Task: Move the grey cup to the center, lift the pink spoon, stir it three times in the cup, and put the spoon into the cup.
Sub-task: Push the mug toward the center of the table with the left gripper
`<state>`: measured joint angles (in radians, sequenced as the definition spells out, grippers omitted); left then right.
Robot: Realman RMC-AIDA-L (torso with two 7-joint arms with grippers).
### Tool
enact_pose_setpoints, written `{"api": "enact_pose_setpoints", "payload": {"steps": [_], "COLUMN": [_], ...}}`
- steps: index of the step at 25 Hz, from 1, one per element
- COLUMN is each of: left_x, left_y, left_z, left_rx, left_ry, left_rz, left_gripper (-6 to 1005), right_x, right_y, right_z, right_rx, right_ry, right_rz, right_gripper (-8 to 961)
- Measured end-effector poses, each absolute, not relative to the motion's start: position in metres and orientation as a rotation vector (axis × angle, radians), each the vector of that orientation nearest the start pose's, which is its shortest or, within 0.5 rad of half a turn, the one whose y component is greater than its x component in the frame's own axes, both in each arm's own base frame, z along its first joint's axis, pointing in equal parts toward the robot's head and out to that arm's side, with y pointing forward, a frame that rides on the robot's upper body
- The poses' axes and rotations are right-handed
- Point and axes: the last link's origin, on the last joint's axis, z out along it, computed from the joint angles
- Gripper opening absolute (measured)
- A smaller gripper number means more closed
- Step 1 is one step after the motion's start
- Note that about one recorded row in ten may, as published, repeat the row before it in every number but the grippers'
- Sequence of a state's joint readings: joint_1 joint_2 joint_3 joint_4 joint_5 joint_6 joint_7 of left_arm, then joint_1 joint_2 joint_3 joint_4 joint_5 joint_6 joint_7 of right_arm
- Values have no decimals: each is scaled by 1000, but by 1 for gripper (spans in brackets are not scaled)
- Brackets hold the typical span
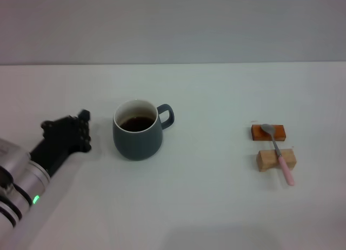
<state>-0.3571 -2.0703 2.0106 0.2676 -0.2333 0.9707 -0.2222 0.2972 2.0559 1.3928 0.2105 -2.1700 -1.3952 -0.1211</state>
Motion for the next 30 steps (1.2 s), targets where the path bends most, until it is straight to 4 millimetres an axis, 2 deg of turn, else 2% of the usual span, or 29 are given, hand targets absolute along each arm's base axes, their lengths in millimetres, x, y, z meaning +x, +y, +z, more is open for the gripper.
{"api": "enact_pose_setpoints", "payload": {"steps": [8,12,22,30], "left_x": [-315,-311,-302,-300], "left_y": [338,340,329,308], "left_z": [-55,-58,-75,-87], "left_rx": [-1919,-1937,-2033,-2084], "left_ry": [-536,-528,-530,-541], "left_rz": [-552,-557,-584,-619], "left_gripper": [-1,-1,0,0], "right_x": [397,397,395,395], "right_y": [270,269,270,271], "right_z": [102,102,103,103], "right_rx": [-846,-843,-841,-845], "right_ry": [420,419,416,414], "right_rz": [492,492,501,501], "right_gripper": [690,692,691,691]}}
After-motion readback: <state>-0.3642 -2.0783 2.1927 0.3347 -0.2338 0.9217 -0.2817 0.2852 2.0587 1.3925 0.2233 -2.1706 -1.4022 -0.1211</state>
